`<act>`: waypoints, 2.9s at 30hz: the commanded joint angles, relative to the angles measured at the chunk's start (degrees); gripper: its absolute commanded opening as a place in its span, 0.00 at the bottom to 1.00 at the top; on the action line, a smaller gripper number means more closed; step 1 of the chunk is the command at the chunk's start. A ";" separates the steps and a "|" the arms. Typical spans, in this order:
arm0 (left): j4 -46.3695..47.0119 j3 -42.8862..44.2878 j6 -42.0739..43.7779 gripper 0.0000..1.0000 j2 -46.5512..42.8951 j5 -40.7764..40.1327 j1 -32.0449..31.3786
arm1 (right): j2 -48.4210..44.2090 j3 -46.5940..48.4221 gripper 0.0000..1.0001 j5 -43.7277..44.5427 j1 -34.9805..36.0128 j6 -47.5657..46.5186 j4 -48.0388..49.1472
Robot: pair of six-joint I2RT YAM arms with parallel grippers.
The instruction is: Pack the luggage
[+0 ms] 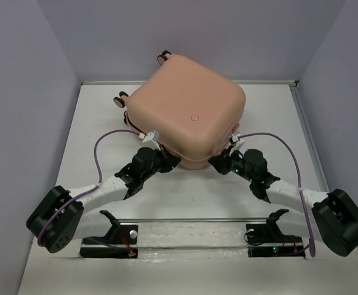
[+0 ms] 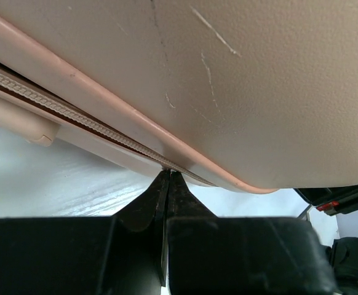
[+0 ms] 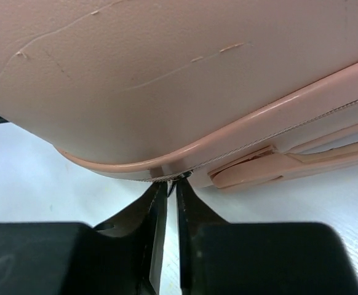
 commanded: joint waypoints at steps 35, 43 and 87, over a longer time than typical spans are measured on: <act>-30.55 15.57 12.42 0.94 -17.62 4.94 13.60 | 13.15 19.51 0.07 41.75 35.89 8.95 -6.37; -30.50 27.36 10.86 0.99 -8.43 16.37 37.27 | 13.33 18.98 0.07 39.82 35.89 9.57 -6.64; 8.19 37.76 -11.13 0.06 27.13 23.14 44.60 | 8.67 17.49 0.07 32.53 33.26 7.82 -9.54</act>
